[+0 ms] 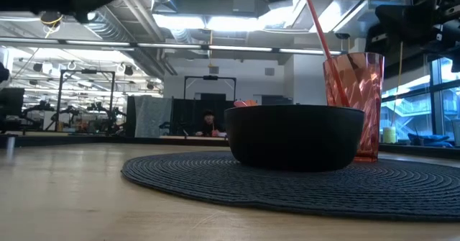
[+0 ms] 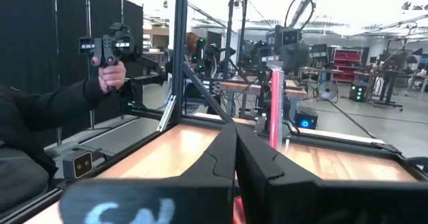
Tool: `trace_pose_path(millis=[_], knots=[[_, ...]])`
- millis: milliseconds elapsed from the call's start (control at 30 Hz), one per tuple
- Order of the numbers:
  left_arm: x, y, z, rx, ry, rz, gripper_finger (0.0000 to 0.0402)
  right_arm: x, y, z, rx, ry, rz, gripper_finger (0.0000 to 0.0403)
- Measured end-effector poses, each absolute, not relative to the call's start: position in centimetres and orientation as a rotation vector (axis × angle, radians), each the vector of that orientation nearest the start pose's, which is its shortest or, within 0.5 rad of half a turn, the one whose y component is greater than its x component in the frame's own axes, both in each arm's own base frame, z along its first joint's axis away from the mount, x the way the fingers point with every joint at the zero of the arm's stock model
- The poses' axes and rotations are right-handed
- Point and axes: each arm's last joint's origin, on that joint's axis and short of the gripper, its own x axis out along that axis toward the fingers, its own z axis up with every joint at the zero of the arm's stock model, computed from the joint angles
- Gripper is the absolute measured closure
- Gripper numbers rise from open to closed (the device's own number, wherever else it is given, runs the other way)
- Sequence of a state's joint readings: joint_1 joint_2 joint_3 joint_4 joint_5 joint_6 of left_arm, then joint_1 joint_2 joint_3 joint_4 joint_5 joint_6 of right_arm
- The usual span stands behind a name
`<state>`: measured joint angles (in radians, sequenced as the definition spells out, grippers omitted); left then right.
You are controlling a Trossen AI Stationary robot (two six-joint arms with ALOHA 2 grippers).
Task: Pick & Place Utensil
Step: Return to Home Position
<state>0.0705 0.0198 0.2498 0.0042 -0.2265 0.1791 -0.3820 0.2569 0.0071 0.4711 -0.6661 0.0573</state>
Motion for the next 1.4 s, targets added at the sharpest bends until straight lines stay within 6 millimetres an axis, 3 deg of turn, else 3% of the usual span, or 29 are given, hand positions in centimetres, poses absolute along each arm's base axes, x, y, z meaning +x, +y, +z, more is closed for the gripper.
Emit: trace_pose_path(millis=[300,433,900,1100,1400], knots=[[9.2,1.4,19.1,0.203,-0.101,0.294,0.04,10.6,-2.6,18.2,-0.037,-0.134,0.201,0.0398],[9.5,1.7,17.9,0.237,-0.108,0.268,0.0399,10.6,-2.6,18.3,-0.042,-0.136,0.196,0.04],[9.4,2.1,17.7,0.269,-0.061,0.287,0.0399,9.8,-2.4,18.5,0.022,-0.163,0.15,0.0402],[9.5,1.9,16.9,0.246,0.008,0.181,0.0399,9.6,-2.3,17.7,-0.023,-0.106,0.111,0.0402],[9.6,1.8,16.9,0.204,-0.013,0.153,0.0399,9.9,-1.1,17.3,-0.028,-0.067,0.199,0.0402]])
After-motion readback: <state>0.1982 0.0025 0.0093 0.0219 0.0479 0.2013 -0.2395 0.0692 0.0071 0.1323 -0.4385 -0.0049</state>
